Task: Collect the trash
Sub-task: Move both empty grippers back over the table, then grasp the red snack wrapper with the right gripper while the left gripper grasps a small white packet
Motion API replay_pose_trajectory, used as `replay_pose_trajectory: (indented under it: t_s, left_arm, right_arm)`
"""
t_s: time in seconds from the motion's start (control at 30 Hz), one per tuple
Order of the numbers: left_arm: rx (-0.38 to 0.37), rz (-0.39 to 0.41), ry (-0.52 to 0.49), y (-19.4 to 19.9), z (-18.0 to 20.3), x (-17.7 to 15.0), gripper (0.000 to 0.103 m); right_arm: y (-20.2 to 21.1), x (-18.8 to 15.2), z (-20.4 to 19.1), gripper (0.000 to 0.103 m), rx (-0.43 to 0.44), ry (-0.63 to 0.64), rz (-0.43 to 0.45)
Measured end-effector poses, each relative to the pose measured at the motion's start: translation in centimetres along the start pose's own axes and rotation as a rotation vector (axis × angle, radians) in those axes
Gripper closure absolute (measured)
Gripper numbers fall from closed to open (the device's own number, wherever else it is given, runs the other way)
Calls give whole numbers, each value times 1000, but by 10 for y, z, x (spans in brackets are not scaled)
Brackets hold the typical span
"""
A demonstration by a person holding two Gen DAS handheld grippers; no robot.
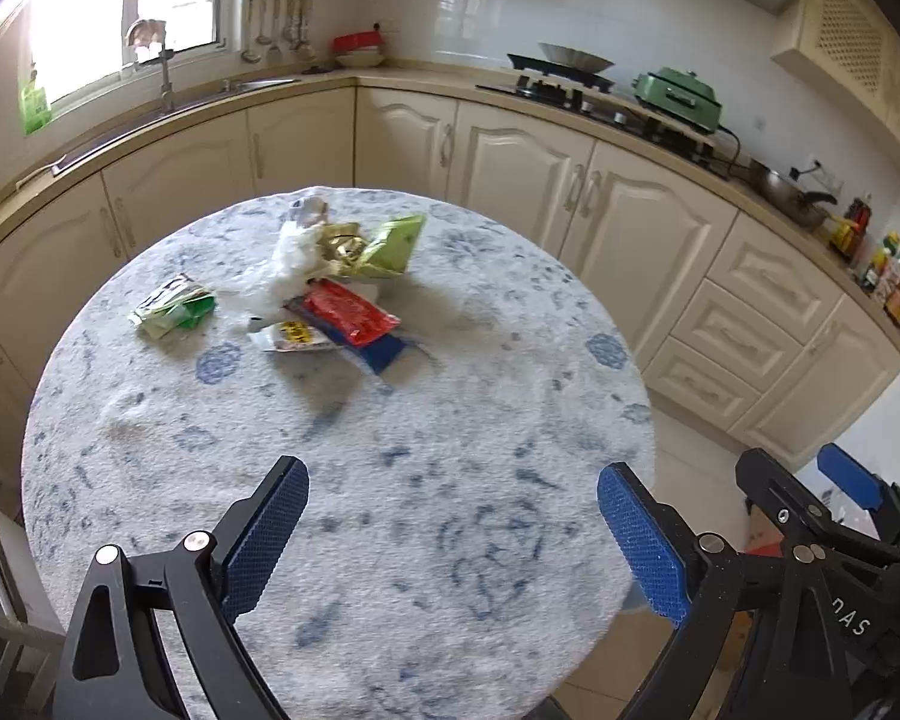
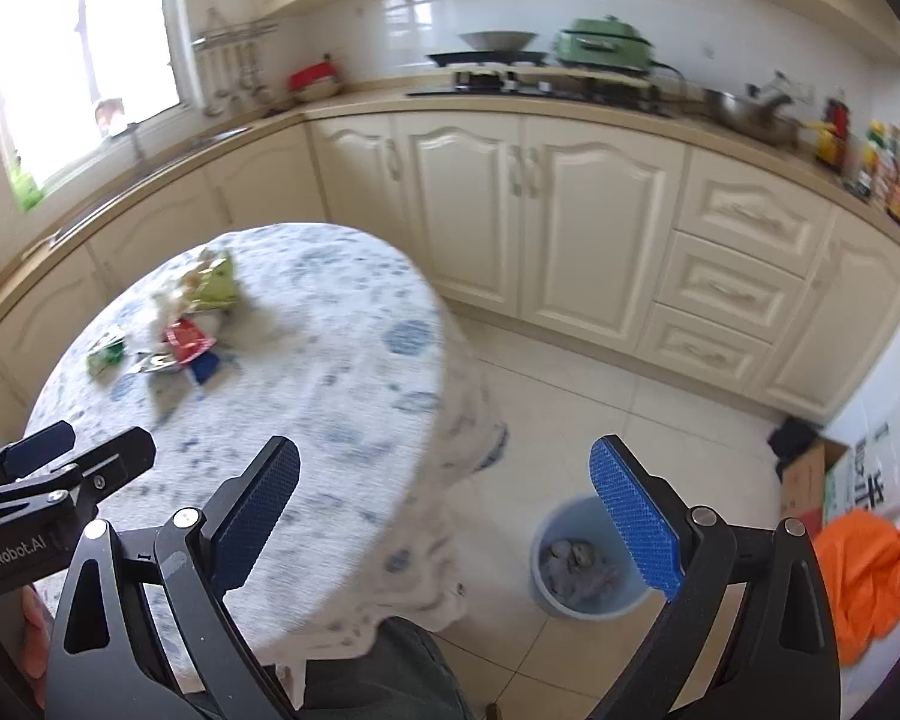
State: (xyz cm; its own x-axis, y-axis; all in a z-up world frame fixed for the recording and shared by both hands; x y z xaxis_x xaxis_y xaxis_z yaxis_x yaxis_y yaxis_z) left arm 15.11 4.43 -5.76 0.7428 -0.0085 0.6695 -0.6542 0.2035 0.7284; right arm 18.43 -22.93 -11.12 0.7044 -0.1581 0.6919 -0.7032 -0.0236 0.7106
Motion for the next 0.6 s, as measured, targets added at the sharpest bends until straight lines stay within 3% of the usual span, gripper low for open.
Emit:
replay_pose_trajectory:
  t_s: [0.27,0.6]
  left_arm:
    - [88,3,145,19,-62,-8,8]
    - [170,-32,269,4,-124,8,8]
  right_arm:
    - [-33,20,-80,4,171,156,-54]
    - [-89,35,-164,4,247,342,-105]
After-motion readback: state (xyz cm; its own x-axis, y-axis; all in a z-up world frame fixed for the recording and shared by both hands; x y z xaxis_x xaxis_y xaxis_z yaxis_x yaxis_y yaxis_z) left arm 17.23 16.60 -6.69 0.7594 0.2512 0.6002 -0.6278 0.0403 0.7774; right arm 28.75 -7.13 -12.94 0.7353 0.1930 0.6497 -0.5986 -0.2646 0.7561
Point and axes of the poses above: each gripper's, at about its wrist camera, not at the fingertips, and y roughly against the way its jaws point, z to its right, x to its top, the point moved 2 cm from there along -y, roughly the way its jaws point, and after that the axes turned 2 degrees about -y, right-handed, at the moved point
